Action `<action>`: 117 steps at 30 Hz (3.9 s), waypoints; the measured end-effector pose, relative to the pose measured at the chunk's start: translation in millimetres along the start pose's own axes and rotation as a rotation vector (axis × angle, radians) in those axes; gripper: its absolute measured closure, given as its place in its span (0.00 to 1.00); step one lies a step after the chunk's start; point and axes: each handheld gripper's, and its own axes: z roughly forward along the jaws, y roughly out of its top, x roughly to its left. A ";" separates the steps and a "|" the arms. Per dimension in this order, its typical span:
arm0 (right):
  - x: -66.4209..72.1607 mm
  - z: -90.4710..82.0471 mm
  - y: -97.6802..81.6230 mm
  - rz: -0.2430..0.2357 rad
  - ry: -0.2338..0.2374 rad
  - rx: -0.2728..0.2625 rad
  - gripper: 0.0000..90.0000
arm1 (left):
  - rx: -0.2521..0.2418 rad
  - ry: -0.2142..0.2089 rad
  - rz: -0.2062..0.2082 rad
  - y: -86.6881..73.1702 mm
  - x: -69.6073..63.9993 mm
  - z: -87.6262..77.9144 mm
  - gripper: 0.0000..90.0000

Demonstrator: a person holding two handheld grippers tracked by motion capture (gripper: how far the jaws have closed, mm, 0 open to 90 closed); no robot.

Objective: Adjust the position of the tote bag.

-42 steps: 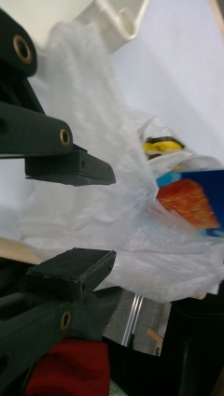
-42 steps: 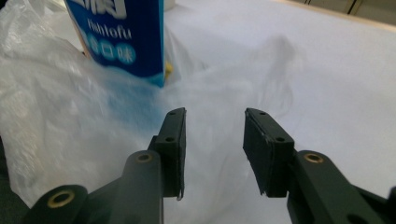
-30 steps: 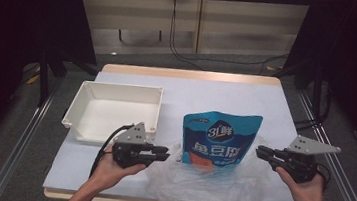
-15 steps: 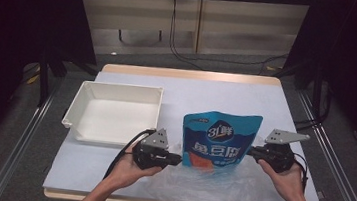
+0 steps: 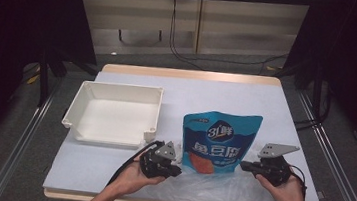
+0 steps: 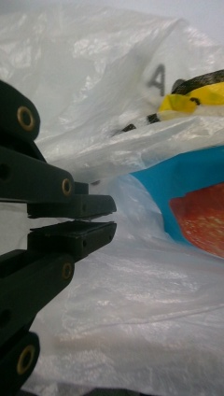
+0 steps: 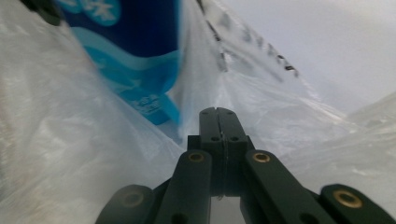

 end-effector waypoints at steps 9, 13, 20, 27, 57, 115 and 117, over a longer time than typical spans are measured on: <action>14.7 0.6 -6.2 -0.053 0.057 0.001 1.00 | 0.048 -0.007 0.049 0.1 -10.8 8.5 0.94; 19.1 8.1 -6.1 -0.085 0.075 0.036 1.00 | 0.034 0.010 0.036 -0.3 -9.1 9.6 0.94; 10.2 16.1 -12.3 -0.068 0.019 0.116 1.00 | 0.058 0.061 0.029 -3.1 -5.3 4.1 0.91; 6.7 12.6 -10.1 -0.082 -0.109 0.164 1.00 | 0.066 0.108 0.027 -11.1 -4.7 -3.9 0.89; -15.8 8.8 -11.6 -0.095 -0.166 0.175 1.00 | 0.080 0.189 -0.044 -41.9 4.7 -32.7 0.98; -18.2 -14.9 -18.9 0.043 -0.094 -0.034 0.87 | -0.121 0.136 -0.096 -33.1 0.2 -47.1 0.81; -14.0 -19.1 -16.1 0.045 -0.074 -0.068 0.87 | -0.143 0.129 -0.095 -28.8 -2.3 -49.3 0.72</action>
